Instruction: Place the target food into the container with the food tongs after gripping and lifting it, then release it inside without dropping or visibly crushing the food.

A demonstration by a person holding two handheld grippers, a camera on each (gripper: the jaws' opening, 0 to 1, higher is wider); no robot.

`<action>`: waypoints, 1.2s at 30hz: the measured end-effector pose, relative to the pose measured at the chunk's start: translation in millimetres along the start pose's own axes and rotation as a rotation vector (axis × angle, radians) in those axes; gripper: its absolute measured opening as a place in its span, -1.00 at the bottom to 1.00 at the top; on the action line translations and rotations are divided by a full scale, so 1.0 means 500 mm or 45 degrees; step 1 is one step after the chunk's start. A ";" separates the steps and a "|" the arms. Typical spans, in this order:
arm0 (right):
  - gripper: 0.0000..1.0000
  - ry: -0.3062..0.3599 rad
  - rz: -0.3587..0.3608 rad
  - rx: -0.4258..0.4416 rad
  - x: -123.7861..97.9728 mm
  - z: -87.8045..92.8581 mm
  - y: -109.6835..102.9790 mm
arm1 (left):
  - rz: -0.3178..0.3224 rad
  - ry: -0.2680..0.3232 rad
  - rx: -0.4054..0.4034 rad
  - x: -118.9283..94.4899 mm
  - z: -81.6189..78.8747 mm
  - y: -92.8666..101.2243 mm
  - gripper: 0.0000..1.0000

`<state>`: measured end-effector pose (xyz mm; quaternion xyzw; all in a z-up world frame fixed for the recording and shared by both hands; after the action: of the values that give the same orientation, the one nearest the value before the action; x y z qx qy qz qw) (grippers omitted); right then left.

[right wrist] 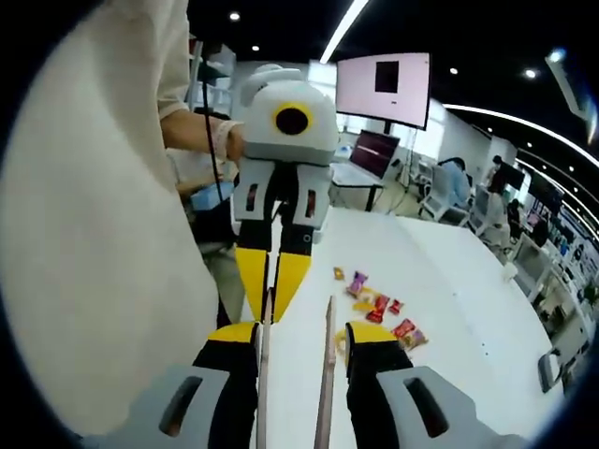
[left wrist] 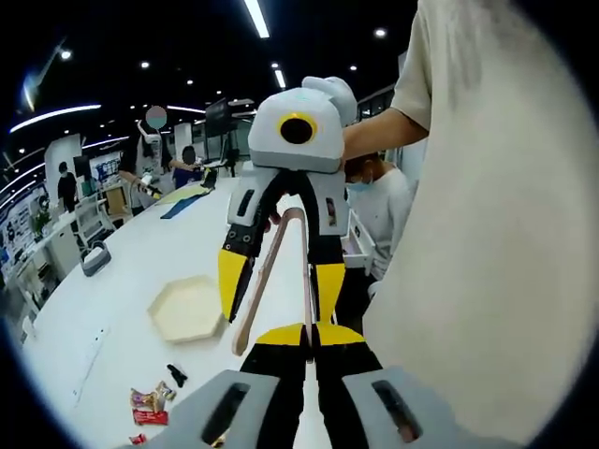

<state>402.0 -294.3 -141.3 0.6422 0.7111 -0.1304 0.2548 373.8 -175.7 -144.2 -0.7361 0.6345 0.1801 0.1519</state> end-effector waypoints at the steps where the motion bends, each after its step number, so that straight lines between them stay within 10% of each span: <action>1: -0.31 -0.002 -0.003 -0.003 0.001 -0.001 -0.001 | 0.002 -0.003 0.003 -0.001 0.000 0.000 -1.00; 36: -0.46 -0.006 -0.007 -0.002 0.007 0.000 -0.014 | 0.020 0.006 0.023 -0.021 -0.002 0.005 -0.97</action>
<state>395.1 -292.3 -143.9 0.6398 0.7123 -0.1321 0.2565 369.9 -167.2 -138.5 -0.7302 0.6421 0.1738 0.1557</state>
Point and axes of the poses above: the point that each gripper's makers call its tool centre point, and the gripper's own axes: x roughly forward along the fingers, y roughly to its right, z roughly out of its underside, the point moved 8 cm from there along -x, roughly backward along the fingers, and after that the axes turned 1 degree about -z, right-handed, at the moved point
